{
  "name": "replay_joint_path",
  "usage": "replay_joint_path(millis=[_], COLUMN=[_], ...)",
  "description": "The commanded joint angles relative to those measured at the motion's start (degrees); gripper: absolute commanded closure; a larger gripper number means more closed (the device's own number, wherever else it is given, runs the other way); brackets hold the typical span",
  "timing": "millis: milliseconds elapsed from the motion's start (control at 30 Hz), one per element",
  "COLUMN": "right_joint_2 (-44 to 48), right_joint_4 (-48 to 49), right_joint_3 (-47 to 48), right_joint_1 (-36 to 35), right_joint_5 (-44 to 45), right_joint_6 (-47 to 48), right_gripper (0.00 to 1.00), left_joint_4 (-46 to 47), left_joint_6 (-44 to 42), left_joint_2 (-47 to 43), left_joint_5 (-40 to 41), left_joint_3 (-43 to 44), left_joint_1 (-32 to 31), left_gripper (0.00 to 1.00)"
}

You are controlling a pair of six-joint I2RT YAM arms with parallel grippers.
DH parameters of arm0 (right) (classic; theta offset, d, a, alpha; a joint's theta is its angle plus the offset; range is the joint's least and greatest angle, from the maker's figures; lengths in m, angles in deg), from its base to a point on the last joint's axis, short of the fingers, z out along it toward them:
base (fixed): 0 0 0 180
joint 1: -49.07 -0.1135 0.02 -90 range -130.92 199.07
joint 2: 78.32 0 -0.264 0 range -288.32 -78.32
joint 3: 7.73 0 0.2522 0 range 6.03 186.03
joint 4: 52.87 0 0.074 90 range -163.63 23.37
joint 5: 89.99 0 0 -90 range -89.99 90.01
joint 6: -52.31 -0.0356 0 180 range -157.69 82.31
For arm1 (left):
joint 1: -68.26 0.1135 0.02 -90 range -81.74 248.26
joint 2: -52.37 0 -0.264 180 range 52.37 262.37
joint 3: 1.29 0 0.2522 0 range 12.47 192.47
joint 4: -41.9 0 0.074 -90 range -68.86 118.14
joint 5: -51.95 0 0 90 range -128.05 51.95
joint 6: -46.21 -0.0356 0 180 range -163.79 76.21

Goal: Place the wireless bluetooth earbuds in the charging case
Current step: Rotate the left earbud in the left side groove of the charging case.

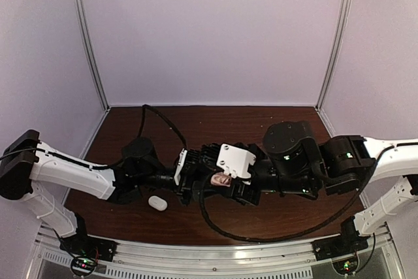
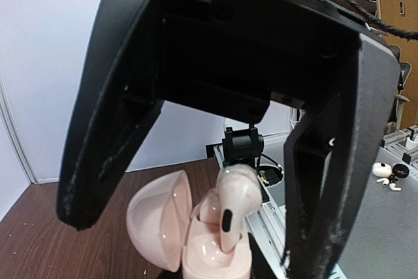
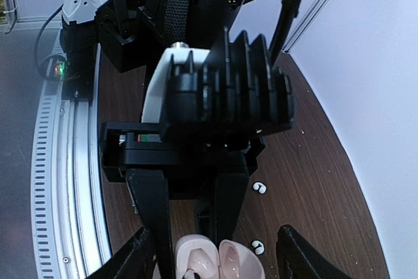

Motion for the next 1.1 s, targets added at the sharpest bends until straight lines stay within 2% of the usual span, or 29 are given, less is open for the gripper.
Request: replay_joint_path(millis=[0,267,367,500,667,1067], right_joint_2=[2.7,4.9,5.0,4.7,4.5,2.4], right_joint_4=[-0.4,-9.7,-11.7,-14.2,-15.6,-14.5], right_joint_3=[1.5,5.4,5.9,6.4,6.5,5.1], right_joint_1=[0.3,0.3,0.3,0.3,0.3,0.2], right_joint_5=[-6.8,-13.2,-13.6,-14.3,-15.0,-7.6], right_joint_6=[0.5,0.3,-0.1,0.0,0.5,1.3], right_gripper=[0.34,0.37,0.43,0.61,0.75,0.87], left_joint_4=[3.2,-1.4,-1.4,-0.7,-0.8,1.6], left_joint_6=[2.4,1.2,1.2,1.4,1.4,3.5], left_joint_2=[0.6,0.2,0.6,0.6,0.5,0.8], left_joint_5=[-3.9,-8.2,-9.3,-10.3,-11.2,-12.1], left_joint_3=[1.0,1.0,1.4,1.4,1.6,1.5], left_joint_1=[1.3,2.6,2.6,2.6,2.6,2.6], left_gripper=[1.0,1.0,1.0,1.0,1.0,1.0])
